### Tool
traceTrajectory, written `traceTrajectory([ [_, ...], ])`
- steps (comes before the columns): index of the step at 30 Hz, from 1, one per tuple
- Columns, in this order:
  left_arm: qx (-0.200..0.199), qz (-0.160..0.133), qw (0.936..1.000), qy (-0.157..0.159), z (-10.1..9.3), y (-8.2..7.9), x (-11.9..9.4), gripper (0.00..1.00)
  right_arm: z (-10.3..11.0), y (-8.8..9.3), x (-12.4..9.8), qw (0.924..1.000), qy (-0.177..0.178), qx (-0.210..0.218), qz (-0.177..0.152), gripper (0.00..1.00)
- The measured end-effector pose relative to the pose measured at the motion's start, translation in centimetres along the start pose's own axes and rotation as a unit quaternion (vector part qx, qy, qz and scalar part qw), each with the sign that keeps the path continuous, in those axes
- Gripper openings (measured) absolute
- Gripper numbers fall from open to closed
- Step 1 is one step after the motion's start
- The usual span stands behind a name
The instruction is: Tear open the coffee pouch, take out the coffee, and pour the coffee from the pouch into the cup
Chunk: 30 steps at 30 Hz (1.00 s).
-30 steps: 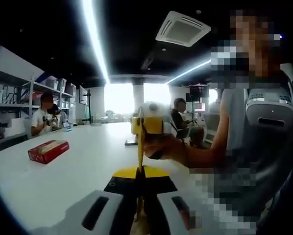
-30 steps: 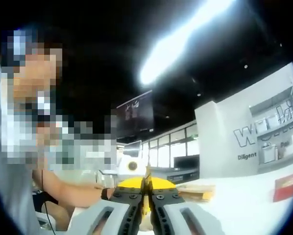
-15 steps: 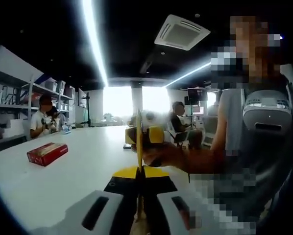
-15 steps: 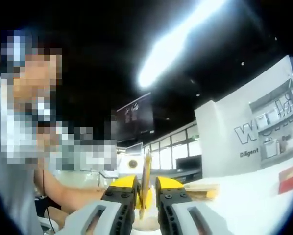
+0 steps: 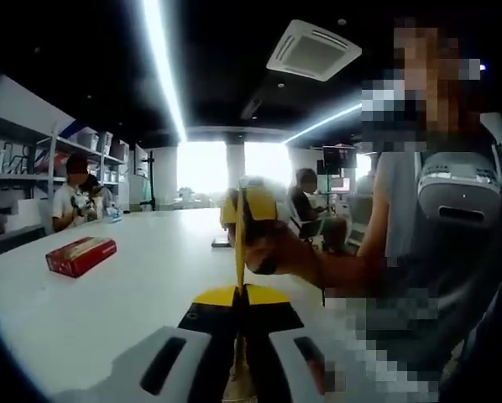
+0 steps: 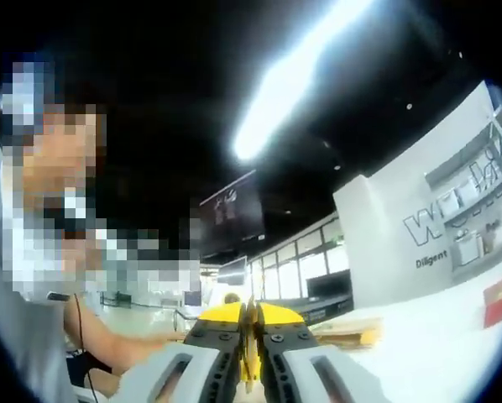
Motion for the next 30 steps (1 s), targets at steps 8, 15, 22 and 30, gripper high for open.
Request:
traceTrajectory([
  [8,-0.002,0.005,1.0,0.001,0.0,0.2,0.1,0.05,-0.2,0.2,-0.2,0.9999,0.004,-0.008,0.009,0.04],
  [15,-0.002,0.002,1.0,0.004,-0.1,0.1,0.0,0.05,0.2,0.0,0.0,0.9996,0.002,-0.023,0.015,0.02],
  [22,0.001,-0.002,1.0,0.006,-0.2,-0.1,-0.1,0.05,0.2,-0.2,0.2,0.9997,-0.01,-0.016,0.015,0.05],
  [30,0.003,-0.005,1.0,0.006,-0.1,-0.1,-0.1,0.05,-0.2,1.0,0.4,0.9995,-0.007,-0.008,0.031,0.1],
])
Point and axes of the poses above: the point that each gripper's makers call its tool centre point, and the gripper's own axes: x roughly forward along the fingers, z roughly to its left, y roughly out of its underside, the point moved 8 cm from there along -x, roughly backward along the fingers, and after that the axes turned 6 degrees about -z, right-handed, at the moved point
